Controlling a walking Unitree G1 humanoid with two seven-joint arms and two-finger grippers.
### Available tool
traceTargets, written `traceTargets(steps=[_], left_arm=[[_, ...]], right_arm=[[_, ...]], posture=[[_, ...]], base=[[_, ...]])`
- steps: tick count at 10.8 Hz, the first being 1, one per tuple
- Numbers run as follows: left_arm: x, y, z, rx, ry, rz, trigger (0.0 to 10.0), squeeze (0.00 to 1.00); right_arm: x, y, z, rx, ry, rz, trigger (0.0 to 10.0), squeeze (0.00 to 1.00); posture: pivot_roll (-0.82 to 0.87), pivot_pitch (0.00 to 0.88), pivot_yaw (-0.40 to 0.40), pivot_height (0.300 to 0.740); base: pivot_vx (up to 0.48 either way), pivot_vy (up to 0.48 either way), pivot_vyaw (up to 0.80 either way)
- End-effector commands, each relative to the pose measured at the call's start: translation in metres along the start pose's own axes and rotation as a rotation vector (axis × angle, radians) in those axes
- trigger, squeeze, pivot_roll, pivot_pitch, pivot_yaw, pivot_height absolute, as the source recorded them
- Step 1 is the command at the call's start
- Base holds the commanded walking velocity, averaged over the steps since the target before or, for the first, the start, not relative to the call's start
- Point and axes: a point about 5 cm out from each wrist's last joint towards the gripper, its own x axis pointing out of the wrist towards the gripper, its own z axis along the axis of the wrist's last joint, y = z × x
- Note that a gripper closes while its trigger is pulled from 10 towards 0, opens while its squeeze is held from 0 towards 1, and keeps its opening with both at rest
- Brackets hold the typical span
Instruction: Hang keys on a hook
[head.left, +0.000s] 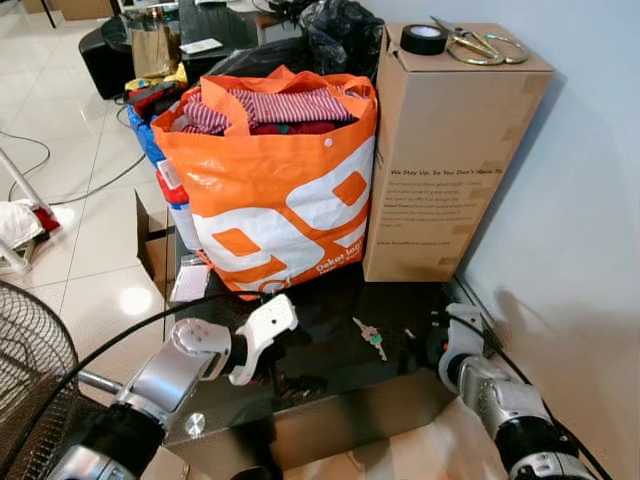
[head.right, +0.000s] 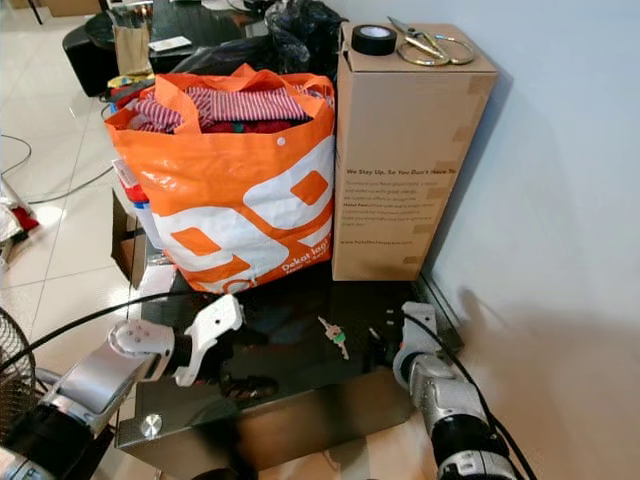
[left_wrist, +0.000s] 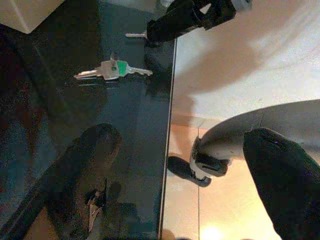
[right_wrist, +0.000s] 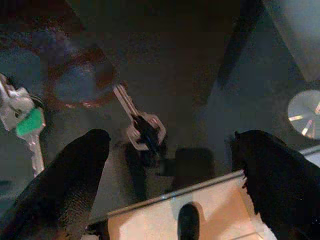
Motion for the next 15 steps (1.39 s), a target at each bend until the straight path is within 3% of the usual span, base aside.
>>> traceTargets(steps=[1, 2, 3, 4, 15], left_arm=[[-0.0005, 0.002, -0.0009, 0.001, 0.014, 0.014, 10.0, 0.0], [-0.0016, 0.0029, -0.0006, 0.005, 0.011, 0.017, 10.0, 0.0], [-0.0029, 0.0029, 0.0007, 0.002, -0.001, 0.012, 10.0, 0.0], [-0.0053, 0.0032, 0.0013, 0.003, -0.001, 0.007, 10.0, 0.0], [-0.0049, 0.0064, 0.0034, 0.006, 0.006, 0.003, 10.0, 0.0]], right_arm=[[0.001, -0.0029, 0.0046, 0.0, -0.014, -0.022, 10.0, 0.0], [0.0028, -0.0054, 0.0066, 0.024, -0.02, -0.041, 10.0, 0.0], [0.0037, -0.006, 0.0068, 0.027, -0.017, -0.054, 3.4, 0.0], [0.005, -0.0062, 0.0053, 0.03, -0.008, -0.072, 0.0, 0.0], [0.0087, -0.0056, 0.0029, 0.026, 0.005, -0.072, 0.0, 0.0]], posture=[[-0.08, 0.0, 0.002, 0.74], [-0.08, 0.0, 0.002, 0.74], [-0.08, 0.0, 0.003, 0.74], [-0.08, 0.0, 0.002, 0.74], [-0.08, 0.0, -0.011, 0.74]], base=[[0.0, 0.0, 0.0], [0.0, 0.0, 0.0], [0.0, 0.0, 0.0], [0.0, 0.0, 0.0], [0.0, 0.0, 0.0]])
